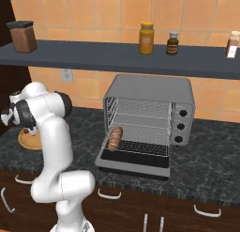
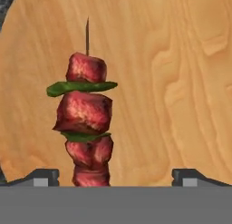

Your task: Pick up the kebab skewer and baguette bread, and place them inside the toaster oven. Close the toaster oven door and start by setting the timer.

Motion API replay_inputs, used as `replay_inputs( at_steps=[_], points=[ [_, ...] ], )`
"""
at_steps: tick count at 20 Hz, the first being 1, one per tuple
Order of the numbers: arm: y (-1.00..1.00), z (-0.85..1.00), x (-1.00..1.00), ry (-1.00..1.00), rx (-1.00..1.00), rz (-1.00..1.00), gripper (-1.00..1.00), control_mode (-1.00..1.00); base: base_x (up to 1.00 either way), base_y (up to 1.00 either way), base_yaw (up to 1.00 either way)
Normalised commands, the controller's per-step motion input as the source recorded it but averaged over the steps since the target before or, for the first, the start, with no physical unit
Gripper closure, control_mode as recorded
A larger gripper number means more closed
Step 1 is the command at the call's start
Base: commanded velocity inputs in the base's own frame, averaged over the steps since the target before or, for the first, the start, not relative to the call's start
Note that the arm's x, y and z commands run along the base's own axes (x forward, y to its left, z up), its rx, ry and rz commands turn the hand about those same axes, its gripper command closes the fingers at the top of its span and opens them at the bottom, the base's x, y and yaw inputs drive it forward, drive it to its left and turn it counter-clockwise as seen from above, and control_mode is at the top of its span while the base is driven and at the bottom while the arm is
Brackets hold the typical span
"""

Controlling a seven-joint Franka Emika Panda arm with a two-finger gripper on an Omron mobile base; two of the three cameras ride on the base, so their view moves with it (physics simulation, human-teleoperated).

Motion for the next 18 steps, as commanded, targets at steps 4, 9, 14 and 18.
replay_inputs(
  at_steps=[4, 9, 14, 18],
  points=[
    [0.00, -0.07, 0.11, -0.06, 0.14, 0.00, -1.00, -1.00, 0.00, 0.00, 0.00],
    [0.24, -0.11, 0.24, 0.00, 0.06, 0.00, -1.00, -1.00, 0.00, 0.00, 0.00],
    [0.49, -0.03, 0.28, 0.02, 0.00, 0.00, -1.00, -1.00, 0.00, 0.00, 0.00],
    [0.14, -0.65, -0.02, 0.08, 0.00, 0.00, -1.00, -1.00, 0.00, 0.00, 0.00]
  ],
)
